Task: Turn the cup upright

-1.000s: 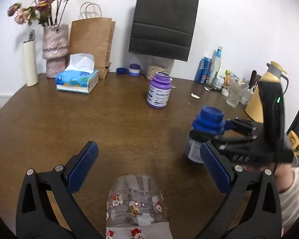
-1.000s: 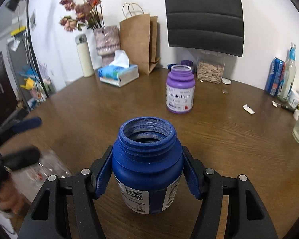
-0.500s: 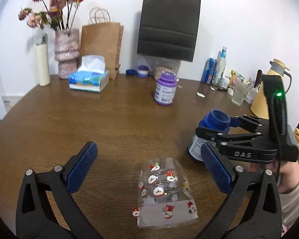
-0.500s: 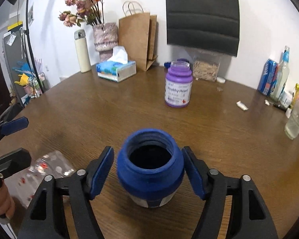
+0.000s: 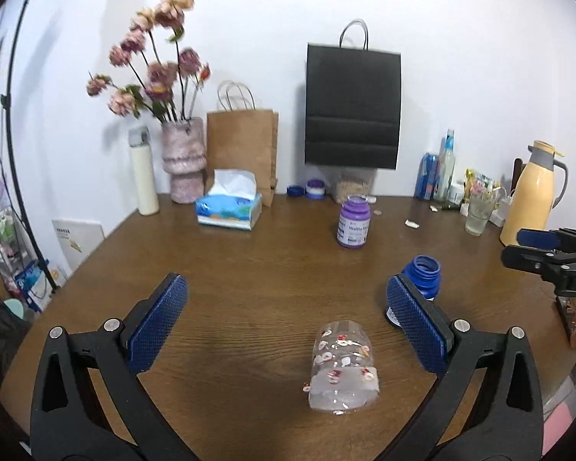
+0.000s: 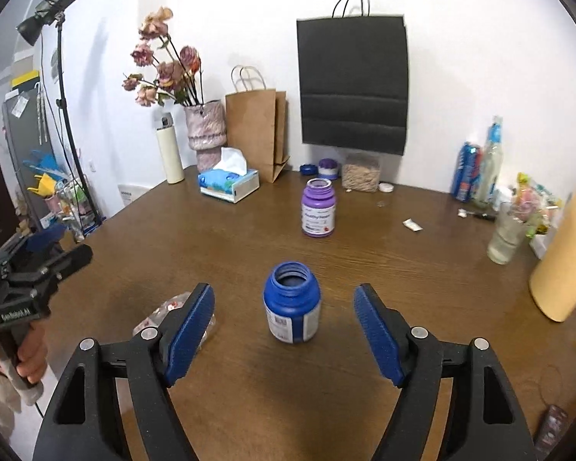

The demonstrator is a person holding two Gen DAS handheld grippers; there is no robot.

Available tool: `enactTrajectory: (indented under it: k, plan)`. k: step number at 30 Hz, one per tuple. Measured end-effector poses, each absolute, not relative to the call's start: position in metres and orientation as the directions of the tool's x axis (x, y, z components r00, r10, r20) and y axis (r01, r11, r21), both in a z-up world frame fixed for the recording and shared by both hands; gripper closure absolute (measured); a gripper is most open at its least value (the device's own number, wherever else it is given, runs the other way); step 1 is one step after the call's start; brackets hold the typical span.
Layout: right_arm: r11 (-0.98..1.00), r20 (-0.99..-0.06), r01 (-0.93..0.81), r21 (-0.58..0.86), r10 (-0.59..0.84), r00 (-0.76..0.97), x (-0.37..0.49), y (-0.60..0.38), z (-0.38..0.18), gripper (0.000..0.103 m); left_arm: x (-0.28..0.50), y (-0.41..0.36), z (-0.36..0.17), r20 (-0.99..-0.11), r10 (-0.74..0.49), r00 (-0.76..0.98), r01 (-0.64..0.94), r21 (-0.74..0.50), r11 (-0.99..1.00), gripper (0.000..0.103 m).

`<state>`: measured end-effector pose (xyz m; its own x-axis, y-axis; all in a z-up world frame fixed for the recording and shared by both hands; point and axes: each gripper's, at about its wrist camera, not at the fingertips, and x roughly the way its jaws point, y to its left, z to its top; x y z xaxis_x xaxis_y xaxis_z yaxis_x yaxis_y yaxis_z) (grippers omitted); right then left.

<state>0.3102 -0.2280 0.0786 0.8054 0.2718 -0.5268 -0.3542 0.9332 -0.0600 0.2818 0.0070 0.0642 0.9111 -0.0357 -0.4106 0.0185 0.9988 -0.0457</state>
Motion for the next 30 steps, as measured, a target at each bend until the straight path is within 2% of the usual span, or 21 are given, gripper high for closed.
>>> enactTrajectory:
  k: [6,16,19,25,30]
  plan:
    - [0.937,-0.506,-0.344,-0.068,0.265,0.821,0.277,-0.227,0.084,0.023,0.252,0.013,0.069,-0.362,-0.051,0.931,0.034,-0.053,0.998,0.0]
    - [0.932,-0.5,-0.356,-0.074,0.274,0.822,0.274,-0.221,0.074,0.023,0.245,0.025,0.065,-0.35,-0.05,0.936,0.022,-0.082,0.996,0.0]
    - [0.939,-0.477,-0.337,-0.066,0.267,0.838,0.267,-0.225,0.072,0.023,0.239,0.024,0.064,-0.35,-0.032,0.936,0.009,-0.067,0.998,0.0]
    - [0.949,-0.369,-0.292,-0.117,0.232,0.9,0.217,-0.233,0.057,0.023,0.189,0.019,0.05,-0.243,-0.021,0.97,0.019,-0.01,1.0,0.0]
    - [0.94,-0.312,-0.316,-0.131,0.264,0.913,0.157,-0.232,0.037,0.023,0.135,0.013,0.026,-0.283,-0.057,0.957,0.05,-0.032,0.998,0.0]
